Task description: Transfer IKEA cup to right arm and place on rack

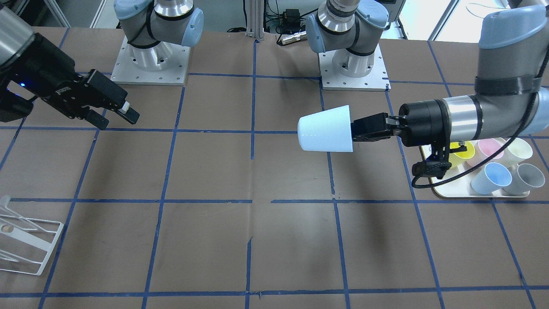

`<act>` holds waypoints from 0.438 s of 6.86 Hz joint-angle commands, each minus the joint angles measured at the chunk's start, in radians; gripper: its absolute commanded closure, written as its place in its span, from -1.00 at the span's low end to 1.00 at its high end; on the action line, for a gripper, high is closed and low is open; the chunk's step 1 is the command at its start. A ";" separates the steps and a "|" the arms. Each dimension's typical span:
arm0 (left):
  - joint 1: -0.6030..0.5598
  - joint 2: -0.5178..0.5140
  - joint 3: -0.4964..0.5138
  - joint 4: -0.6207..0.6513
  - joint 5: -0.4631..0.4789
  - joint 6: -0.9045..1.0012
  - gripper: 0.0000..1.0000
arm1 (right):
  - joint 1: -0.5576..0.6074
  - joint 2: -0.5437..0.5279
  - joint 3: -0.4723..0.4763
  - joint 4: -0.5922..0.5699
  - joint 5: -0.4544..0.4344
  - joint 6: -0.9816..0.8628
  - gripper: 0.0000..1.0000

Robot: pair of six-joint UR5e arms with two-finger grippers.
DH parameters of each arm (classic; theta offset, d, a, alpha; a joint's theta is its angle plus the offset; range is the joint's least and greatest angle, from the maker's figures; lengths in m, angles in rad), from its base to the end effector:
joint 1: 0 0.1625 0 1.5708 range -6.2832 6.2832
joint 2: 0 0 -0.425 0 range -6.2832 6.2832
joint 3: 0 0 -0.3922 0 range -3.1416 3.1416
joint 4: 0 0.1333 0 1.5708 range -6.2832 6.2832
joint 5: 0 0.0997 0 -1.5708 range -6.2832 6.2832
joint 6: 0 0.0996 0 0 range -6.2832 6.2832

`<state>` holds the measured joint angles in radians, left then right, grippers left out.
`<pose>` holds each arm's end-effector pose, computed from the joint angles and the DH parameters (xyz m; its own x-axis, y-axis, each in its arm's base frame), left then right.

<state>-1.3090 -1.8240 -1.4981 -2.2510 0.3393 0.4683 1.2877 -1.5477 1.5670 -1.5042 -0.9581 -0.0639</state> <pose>-0.0818 -0.5728 0.4063 -0.1979 -0.4090 0.8908 -0.0890 0.9125 0.3992 0.0449 -0.5278 0.4901 -0.7880 0.2142 -0.5773 0.2285 0.9723 0.0490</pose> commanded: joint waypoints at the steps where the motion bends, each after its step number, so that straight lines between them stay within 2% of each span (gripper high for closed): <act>1: -0.078 -0.008 -0.005 -0.073 -0.188 -0.008 1.00 | -0.080 0.000 0.019 0.138 0.203 -0.206 -1.00; 2: -0.099 -0.011 -0.004 -0.117 -0.239 -0.008 1.00 | -0.083 0.001 0.027 0.159 0.313 -0.261 -1.00; 3: -0.146 -0.017 -0.005 -0.136 -0.252 -0.002 1.00 | -0.087 -0.005 0.062 0.171 0.431 -0.298 -1.00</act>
<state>-1.4087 -1.8345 -1.5021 -2.3545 0.1224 0.4620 1.2082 -1.5484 1.5985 -1.3579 -0.6626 -0.3026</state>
